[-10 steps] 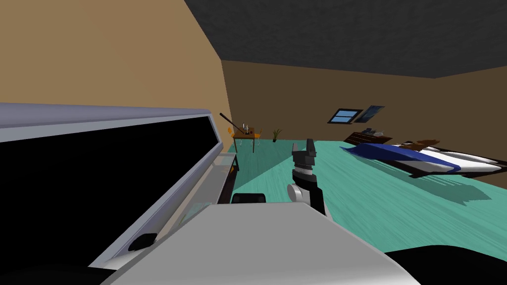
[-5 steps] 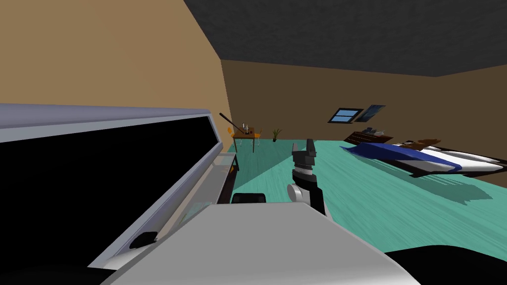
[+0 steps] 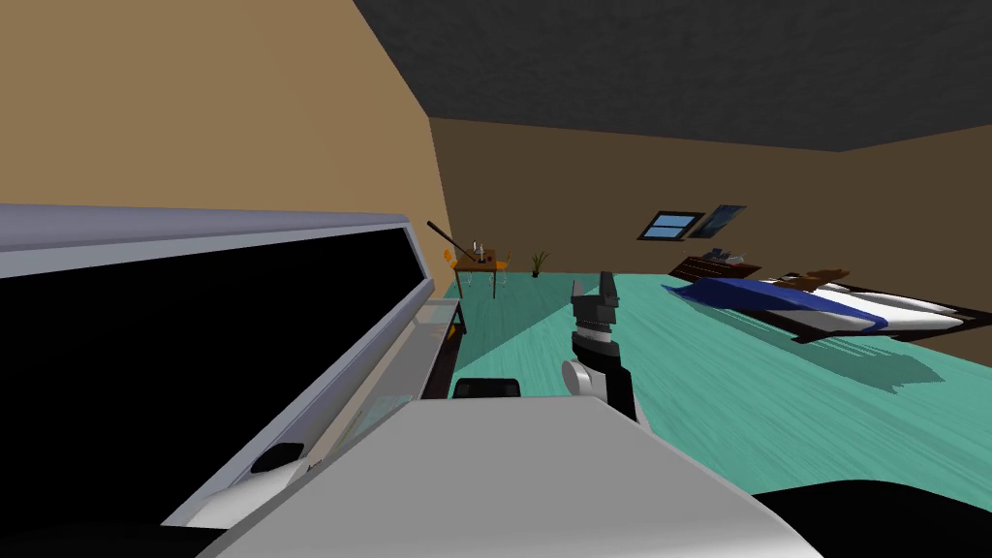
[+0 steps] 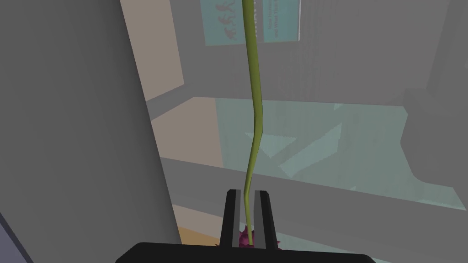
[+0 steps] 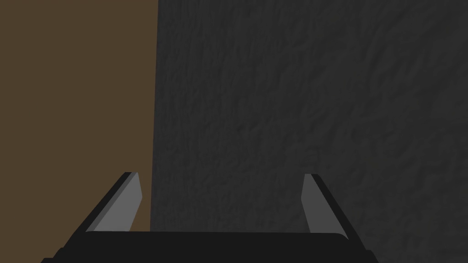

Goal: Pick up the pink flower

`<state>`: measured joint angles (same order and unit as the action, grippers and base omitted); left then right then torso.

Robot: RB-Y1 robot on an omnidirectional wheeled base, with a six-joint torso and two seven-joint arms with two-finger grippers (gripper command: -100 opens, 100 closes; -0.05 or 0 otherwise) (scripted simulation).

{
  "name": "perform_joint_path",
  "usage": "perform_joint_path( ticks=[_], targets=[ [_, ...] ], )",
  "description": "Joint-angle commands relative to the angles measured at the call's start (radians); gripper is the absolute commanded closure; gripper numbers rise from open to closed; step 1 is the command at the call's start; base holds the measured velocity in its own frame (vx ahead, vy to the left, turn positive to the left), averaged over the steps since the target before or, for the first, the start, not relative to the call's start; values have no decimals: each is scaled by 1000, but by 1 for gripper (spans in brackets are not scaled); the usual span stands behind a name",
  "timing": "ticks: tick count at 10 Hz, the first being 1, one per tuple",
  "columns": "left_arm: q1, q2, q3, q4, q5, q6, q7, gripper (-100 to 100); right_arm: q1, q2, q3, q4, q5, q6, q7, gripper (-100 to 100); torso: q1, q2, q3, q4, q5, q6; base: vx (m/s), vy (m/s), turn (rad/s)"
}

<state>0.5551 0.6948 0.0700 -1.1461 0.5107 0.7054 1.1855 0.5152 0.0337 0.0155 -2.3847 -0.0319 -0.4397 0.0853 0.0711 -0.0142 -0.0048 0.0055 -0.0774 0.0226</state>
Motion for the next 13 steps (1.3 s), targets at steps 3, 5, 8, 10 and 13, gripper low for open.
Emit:
perform_joint_path(
  ticks=[3,5,8,10,13],
  targets=[
    [-40,-28,107,37,-27,28,-98,100,0,0,0,0,0,0,0,0,-1,0,0,0,0,0,-20,-26,-21],
    [-77,-55,169,74,-51,54,-157,100,0,0,0,0,0,0,0,0,-1,0,0,0,1,0,-28,-37,-32],
    [-115,-81,257,111,-74,80,-240,100,0,0,0,0,0,0,0,0,-1,0,0,0,1,0,-17,-29,-21],
    [-115,-81,299,111,-74,80,-266,100,0,0,0,0,0,0,0,0,-1,0,0,0,-1,-1,-7,-9,1],
    [-153,-108,393,147,-98,106,-350,100,0,0,0,0,0,0,0,0,-2,0,0,0,0,-1,-18,-29,-22]
  ],
)
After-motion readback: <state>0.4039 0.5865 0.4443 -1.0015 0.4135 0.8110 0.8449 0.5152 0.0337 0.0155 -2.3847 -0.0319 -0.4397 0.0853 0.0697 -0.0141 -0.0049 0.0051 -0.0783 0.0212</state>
